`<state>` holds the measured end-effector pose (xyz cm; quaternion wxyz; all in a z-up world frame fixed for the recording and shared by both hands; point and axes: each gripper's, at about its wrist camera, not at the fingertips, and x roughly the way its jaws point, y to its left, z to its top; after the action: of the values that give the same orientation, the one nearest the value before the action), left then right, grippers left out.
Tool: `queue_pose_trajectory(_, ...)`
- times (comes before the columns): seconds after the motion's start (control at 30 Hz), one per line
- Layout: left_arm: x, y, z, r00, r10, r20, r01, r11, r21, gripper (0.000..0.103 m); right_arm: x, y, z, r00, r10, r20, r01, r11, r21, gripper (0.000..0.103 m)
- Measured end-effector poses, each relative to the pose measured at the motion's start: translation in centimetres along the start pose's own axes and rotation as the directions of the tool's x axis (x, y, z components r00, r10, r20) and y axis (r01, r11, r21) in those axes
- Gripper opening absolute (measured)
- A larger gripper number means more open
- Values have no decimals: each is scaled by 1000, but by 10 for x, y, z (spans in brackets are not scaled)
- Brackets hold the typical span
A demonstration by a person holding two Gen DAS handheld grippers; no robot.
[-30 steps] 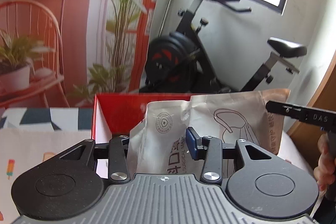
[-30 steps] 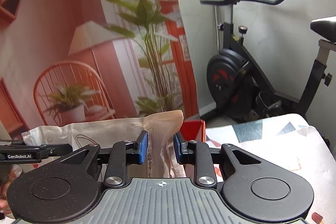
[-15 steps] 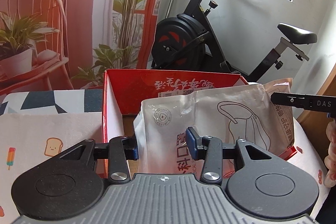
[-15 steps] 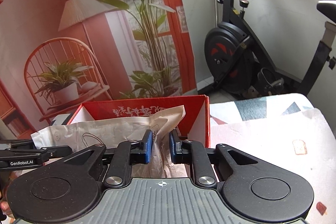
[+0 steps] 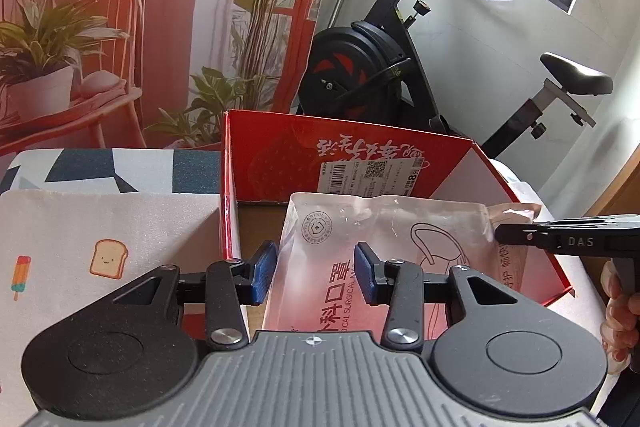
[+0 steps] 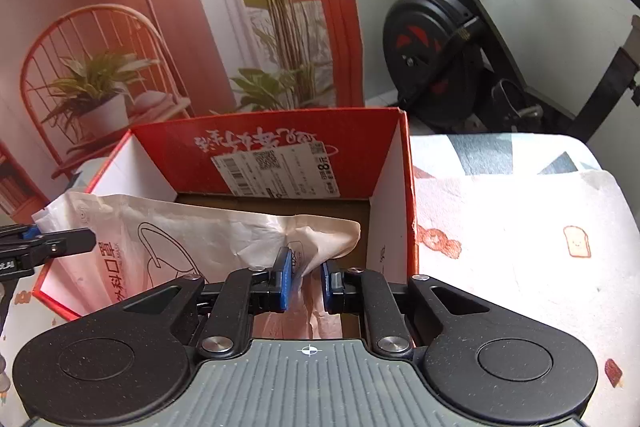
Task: Organize soft objects
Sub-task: 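Lift the white mask bag with both grippers over the red box, then lower the bag into the red box and open both grippers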
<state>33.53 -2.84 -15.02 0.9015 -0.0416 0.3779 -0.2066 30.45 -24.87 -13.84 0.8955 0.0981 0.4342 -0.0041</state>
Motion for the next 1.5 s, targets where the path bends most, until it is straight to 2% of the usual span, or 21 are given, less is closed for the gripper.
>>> queue_pose_trajectory(0.23, -10, 4, 2, 998, 5, 57, -4, 1000, -13, 45, 30, 10, 9, 992, -75, -103, 73, 997, -28, 13)
queue_pose_trajectory(0.3, -8, 3, 5, 998, 17, 64, -16, 1000, -9, 44, 42, 13, 12, 984, -120, -135, 110, 991, -77, 13)
queue_pose_trajectory(0.47, 2, -3, 8, 999, -8, 37, 8, 1000, -11, 44, 73, 27, 17, 952, -211, -222, 170, 967, -187, 13)
queue_pose_trajectory(0.6, 16, -4, 8, 1000, 1, 7, -1, 1000, 10, 44, 98, 37, 16, 924, -252, -287, 167, 942, -290, 13)
queue_pose_trajectory(0.7, 27, -6, 8, 999, 23, -26, -22, 998, 52, 44, 114, 41, 15, 902, -268, -339, 155, 933, -324, 11)
queue_pose_trajectory(0.8, 38, -5, 6, 997, 37, -66, -32, 997, 66, 44, 120, 41, 18, 889, -262, -374, 132, 931, -340, 11)
queue_pose_trajectory(0.93, 42, -11, 5, 996, 57, -70, -48, 992, 120, 45, 125, 45, 18, 878, -276, -391, 123, 920, -372, 11)
queue_pose_trajectory(1.1, 42, -14, 4, 994, 81, -71, -70, 987, 146, 45, 126, 45, 17, 881, -269, -388, 125, 925, -359, 12)
queue_pose_trajectory(1.2, 41, -16, 3, 993, 93, -74, -81, 985, 150, 45, 121, 45, 16, 887, -283, -365, 155, 926, -343, 14)
queue_pose_trajectory(1.23, 40, -17, 2, 993, 97, -74, -84, 984, 155, 45, 118, 45, 17, 889, -290, -355, 169, 927, -336, 20)
queue_pose_trajectory(1.27, 39, -17, 1, 992, 103, -74, -90, 983, 160, 45, 114, 47, 16, 895, -292, -336, 176, 925, -336, 30)
queue_pose_trajectory(1.37, 35, -18, 1, 990, 123, -73, -109, 980, 167, 45, 100, 50, 16, 920, -272, -281, 166, 922, -350, 50)
queue_pose_trajectory(1.5, 26, -18, 2, 987, 144, -65, -132, 977, 166, 45, 78, 52, 24, 940, -268, -211, 185, 920, -346, 56)
